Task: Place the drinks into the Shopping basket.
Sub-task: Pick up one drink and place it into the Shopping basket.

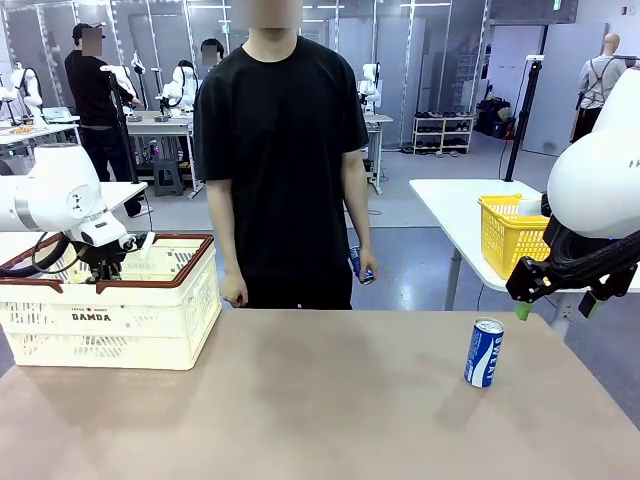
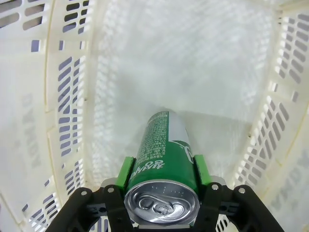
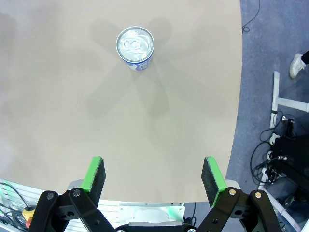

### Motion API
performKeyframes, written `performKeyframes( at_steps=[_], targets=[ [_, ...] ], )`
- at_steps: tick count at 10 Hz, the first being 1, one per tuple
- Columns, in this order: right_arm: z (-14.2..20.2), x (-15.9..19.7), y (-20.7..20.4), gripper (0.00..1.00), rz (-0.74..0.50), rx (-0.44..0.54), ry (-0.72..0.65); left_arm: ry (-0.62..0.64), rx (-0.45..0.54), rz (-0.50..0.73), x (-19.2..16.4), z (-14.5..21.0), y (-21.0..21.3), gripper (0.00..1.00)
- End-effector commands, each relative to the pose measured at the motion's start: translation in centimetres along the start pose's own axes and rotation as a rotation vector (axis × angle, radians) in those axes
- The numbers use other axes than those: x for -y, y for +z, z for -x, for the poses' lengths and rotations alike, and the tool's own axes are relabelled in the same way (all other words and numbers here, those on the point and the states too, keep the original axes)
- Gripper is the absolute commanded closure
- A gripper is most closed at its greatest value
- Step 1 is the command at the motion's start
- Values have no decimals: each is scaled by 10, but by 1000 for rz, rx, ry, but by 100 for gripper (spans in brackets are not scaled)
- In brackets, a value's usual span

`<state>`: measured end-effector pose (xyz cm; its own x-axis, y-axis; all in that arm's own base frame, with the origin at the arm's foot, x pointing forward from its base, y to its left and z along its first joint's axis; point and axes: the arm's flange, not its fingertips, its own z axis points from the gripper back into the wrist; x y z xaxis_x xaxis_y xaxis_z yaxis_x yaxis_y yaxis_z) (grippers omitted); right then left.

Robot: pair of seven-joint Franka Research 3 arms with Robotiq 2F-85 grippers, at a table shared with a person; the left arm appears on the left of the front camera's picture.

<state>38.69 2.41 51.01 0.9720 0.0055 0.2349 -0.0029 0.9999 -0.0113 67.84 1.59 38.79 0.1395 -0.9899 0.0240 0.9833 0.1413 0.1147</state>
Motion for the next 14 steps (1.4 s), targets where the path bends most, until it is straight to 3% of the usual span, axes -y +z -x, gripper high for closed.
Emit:
performKeyframes(
  at_steps=[1,9,10,13,14],
  targets=[
    [0,2,1,0,3,2,2,-41,34,7,-2,3,-3,41],
    [0,2,1,0,3,2,2,-87,60,42,-7,-4,-12,41],
    [0,2,1,0,3,2,2,-93,58,54,-7,-5,-5,35],
    [0,2,1,0,3,2,2,-103,61,49,-5,-4,10,2],
    [0,2,1,0,3,2,2,-102,67,49,-5,-3,12,0]
  ],
)
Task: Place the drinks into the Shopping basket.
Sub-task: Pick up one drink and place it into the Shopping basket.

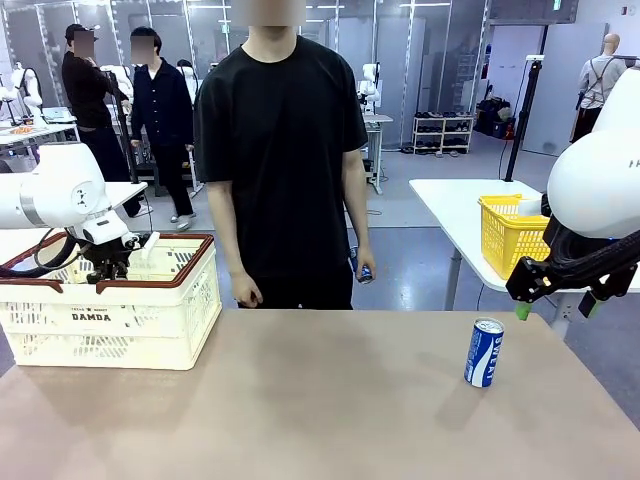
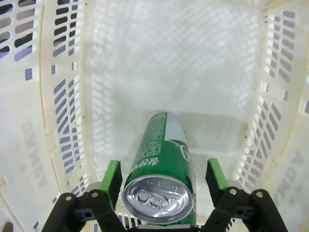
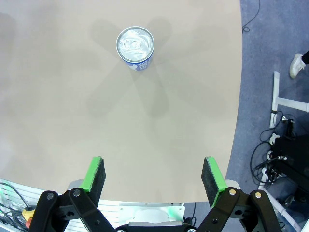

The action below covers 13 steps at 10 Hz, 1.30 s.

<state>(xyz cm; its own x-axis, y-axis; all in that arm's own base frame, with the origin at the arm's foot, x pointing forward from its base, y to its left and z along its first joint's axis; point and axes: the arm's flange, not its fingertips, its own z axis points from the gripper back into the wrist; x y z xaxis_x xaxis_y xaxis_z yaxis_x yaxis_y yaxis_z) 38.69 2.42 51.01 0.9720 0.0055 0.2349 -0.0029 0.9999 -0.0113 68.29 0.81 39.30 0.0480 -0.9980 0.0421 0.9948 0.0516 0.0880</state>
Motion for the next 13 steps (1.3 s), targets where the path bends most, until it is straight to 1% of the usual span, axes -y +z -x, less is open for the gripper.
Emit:
performKeyframes(
  at_steps=[1,2,5,6,7,8,9,13],
  targets=[
    [0,2,1,0,3,2,2,-20,49,24,0,5,10,0],
    [0,2,1,0,3,2,2,-21,59,26,1,5,12,0],
    [0,2,1,0,3,2,2,-29,16,57,13,4,27,0],
    [0,2,1,0,3,2,2,-21,1,64,17,4,30,0],
    [0,2,1,0,3,2,2,22,-26,56,16,4,33,0],
    [0,2,1,0,3,2,2,51,-20,46,16,5,37,0],
    [0,2,1,0,3,2,2,0,2,47,11,2,30,0],
    [0,2,1,0,3,2,2,0,2,47,11,2,30,0]
  ],
)
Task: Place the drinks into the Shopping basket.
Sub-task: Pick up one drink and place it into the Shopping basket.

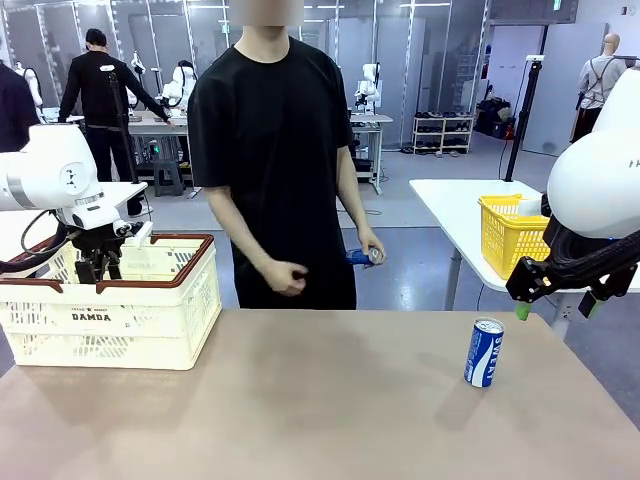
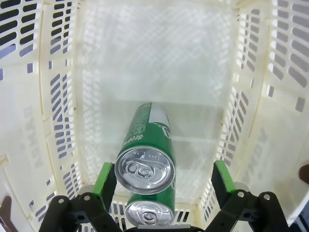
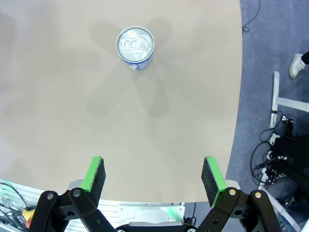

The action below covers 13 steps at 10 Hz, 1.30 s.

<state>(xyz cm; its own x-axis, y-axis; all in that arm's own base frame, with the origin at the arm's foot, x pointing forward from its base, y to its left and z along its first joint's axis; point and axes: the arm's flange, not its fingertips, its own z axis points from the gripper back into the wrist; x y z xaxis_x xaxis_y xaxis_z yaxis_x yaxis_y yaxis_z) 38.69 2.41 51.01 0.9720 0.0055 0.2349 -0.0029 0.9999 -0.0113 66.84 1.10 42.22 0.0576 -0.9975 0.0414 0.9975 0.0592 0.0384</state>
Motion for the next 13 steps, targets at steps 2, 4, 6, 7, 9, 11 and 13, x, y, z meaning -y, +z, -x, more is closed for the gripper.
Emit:
performKeyframes(
  at_steps=[2,4,6,7,9,11,13],
  targets=[
    [0,2,1,0,3,2,2,-10,3,-2,-1,0,-1,0],
    [0,2,1,0,3,2,2,-10,3,-2,-1,0,-1,0],
    [0,2,1,0,3,2,2,-71,-28,-34,5,-2,23,0],
    [0,2,1,0,3,2,2,-80,-100,-76,13,3,54,0],
    [0,2,1,0,3,2,2,-103,-180,-151,26,14,109,0],
    [0,2,1,0,3,2,2,-136,-166,-122,52,19,136,0],
    [0,2,1,0,3,2,2,-180,-68,-97,92,26,146,0]
  ],
)
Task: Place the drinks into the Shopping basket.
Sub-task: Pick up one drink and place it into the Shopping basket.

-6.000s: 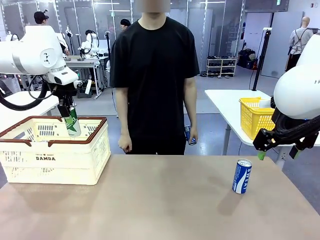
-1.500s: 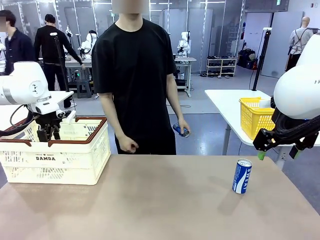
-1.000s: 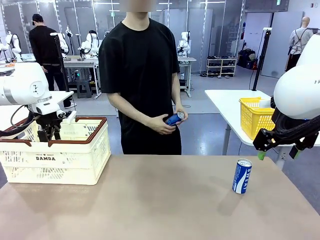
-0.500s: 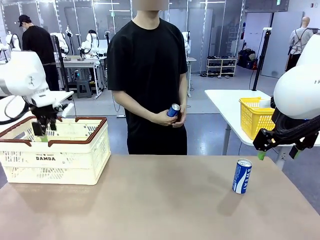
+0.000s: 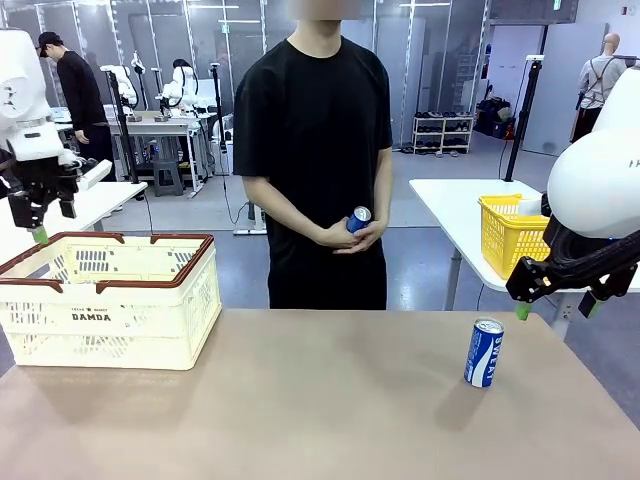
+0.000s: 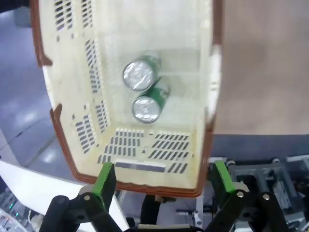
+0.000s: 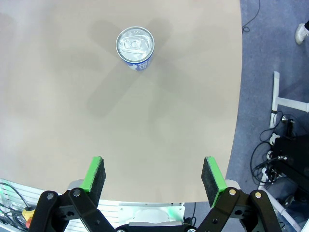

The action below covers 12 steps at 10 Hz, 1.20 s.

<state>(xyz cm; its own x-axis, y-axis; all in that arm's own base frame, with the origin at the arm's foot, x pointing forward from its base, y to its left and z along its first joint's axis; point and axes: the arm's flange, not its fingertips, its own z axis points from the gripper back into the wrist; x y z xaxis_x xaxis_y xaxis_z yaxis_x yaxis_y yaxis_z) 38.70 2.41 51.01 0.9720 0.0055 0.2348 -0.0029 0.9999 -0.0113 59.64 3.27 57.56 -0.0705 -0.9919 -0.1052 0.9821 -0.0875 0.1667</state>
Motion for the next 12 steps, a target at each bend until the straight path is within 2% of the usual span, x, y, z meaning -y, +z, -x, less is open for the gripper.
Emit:
performKeyframes(
  at_steps=[1,3,5,7,9,10,11,12],
  targets=[
    [0,2,1,0,3,2,2,-59,119,67,52,2,-9,0],
    [0,2,1,0,3,2,2,-6,176,90,89,8,-18,0],
    [0,2,1,0,3,2,2,7,207,120,112,5,-32,0],
    [0,2,1,0,3,2,2,-8,224,123,118,-3,-42,0],
    [0,2,1,0,3,2,2,0,228,91,103,-5,-51,0],
    [0,2,1,0,3,2,2,-4,202,154,117,-4,-44,0],
    [0,0,0,0,0,0,0,-4,202,154,117,-4,-44,0],
    [-16,-1,-1,0,3,19,13,-4,202,154,117,-4,-44,0]
  ],
)
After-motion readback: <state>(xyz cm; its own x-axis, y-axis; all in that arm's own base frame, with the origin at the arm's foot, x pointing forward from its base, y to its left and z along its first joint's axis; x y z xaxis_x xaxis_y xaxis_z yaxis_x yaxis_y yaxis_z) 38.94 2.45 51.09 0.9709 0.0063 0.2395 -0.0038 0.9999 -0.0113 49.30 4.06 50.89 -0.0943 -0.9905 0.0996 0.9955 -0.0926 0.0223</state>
